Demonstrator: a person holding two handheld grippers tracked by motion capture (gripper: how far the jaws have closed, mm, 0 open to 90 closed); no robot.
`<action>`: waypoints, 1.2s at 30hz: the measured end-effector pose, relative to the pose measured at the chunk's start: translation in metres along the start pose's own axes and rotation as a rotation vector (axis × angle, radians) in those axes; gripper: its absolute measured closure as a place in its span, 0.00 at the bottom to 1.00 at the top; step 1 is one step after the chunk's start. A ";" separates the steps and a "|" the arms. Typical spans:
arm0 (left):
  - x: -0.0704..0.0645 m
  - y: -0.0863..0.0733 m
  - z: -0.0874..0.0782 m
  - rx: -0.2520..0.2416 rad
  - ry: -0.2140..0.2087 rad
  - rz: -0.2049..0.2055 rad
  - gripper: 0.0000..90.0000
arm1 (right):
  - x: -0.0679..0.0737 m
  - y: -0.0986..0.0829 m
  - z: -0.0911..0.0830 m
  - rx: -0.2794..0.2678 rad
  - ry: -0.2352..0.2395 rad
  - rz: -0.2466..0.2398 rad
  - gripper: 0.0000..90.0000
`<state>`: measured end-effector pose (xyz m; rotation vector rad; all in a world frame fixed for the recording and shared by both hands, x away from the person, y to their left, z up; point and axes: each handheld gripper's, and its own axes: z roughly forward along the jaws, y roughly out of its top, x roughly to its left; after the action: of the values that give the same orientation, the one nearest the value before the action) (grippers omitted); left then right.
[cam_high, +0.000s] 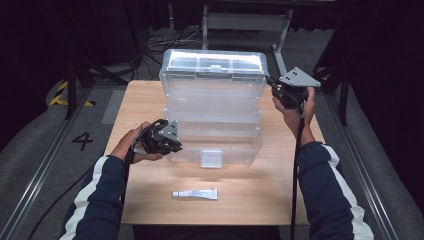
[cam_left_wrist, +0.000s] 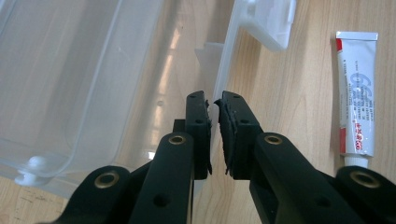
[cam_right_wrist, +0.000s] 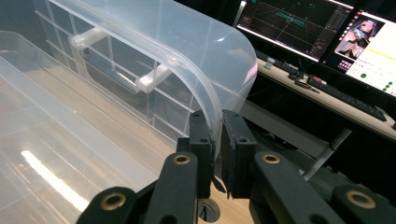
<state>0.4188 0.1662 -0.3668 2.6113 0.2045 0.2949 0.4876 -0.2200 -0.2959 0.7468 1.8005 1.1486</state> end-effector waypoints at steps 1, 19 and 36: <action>0.000 0.000 0.000 0.004 -0.001 -0.002 0.91 | 0.000 0.000 0.001 0.002 0.000 0.005 0.93; 0.002 0.000 0.000 0.005 -0.019 0.005 0.92 | -0.003 0.004 0.004 0.025 0.008 0.017 0.93; 0.002 0.000 0.000 0.005 -0.018 0.002 0.91 | -0.008 0.008 0.011 0.036 0.015 0.034 0.94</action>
<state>0.4213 0.1664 -0.3666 2.6183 0.1971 0.2723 0.5016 -0.2191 -0.2883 0.7949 1.8312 1.1491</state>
